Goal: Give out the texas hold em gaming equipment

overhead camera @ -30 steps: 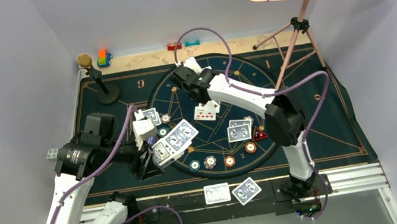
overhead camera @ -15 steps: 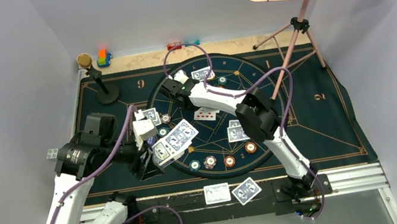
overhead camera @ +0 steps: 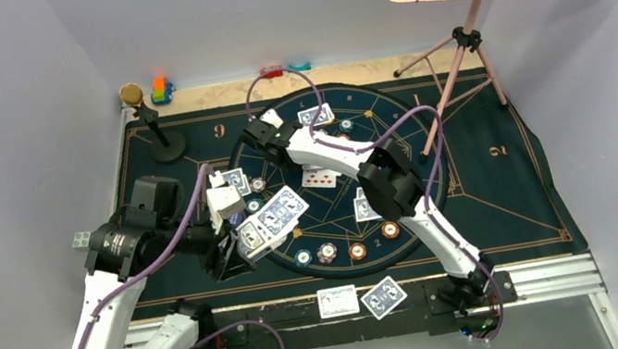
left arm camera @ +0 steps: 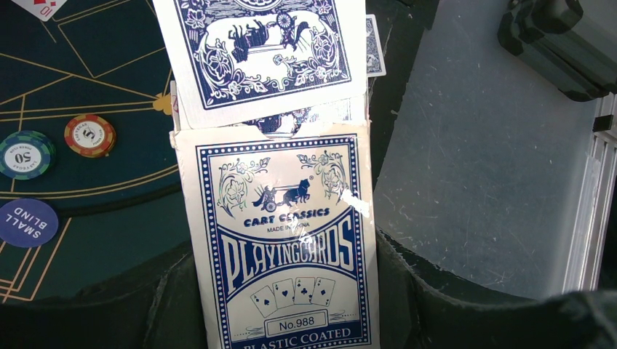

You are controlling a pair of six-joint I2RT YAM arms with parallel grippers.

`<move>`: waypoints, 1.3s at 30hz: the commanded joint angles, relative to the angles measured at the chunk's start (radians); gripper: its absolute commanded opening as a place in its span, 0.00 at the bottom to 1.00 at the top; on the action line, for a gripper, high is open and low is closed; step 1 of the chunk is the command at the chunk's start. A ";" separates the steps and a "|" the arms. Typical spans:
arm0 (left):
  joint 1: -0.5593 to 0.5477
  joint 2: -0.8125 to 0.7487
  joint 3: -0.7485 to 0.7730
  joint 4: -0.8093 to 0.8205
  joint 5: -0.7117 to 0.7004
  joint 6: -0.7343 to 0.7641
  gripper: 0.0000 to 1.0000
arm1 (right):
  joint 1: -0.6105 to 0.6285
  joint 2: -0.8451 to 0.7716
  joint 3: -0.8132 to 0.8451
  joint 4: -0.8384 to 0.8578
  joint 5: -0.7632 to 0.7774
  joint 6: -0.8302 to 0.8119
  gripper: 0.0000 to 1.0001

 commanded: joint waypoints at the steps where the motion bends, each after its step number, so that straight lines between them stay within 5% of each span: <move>1: 0.006 -0.015 0.011 0.012 0.021 0.015 0.00 | -0.003 -0.005 0.053 0.007 -0.072 0.026 0.48; 14: 0.005 -0.015 0.007 0.014 0.025 0.014 0.00 | -0.044 -0.274 0.035 0.056 -0.324 0.061 0.77; 22: 0.004 -0.004 -0.011 0.027 0.030 0.022 0.00 | -0.139 -0.690 -0.259 0.185 -0.608 0.118 0.93; 31: 0.004 0.013 -0.015 0.044 0.040 0.022 0.00 | -0.160 -1.019 -0.546 0.368 -0.934 0.196 0.96; 39: 0.004 0.017 -0.006 0.053 0.034 0.012 0.00 | -0.095 -1.046 -0.691 0.466 -1.138 0.253 0.98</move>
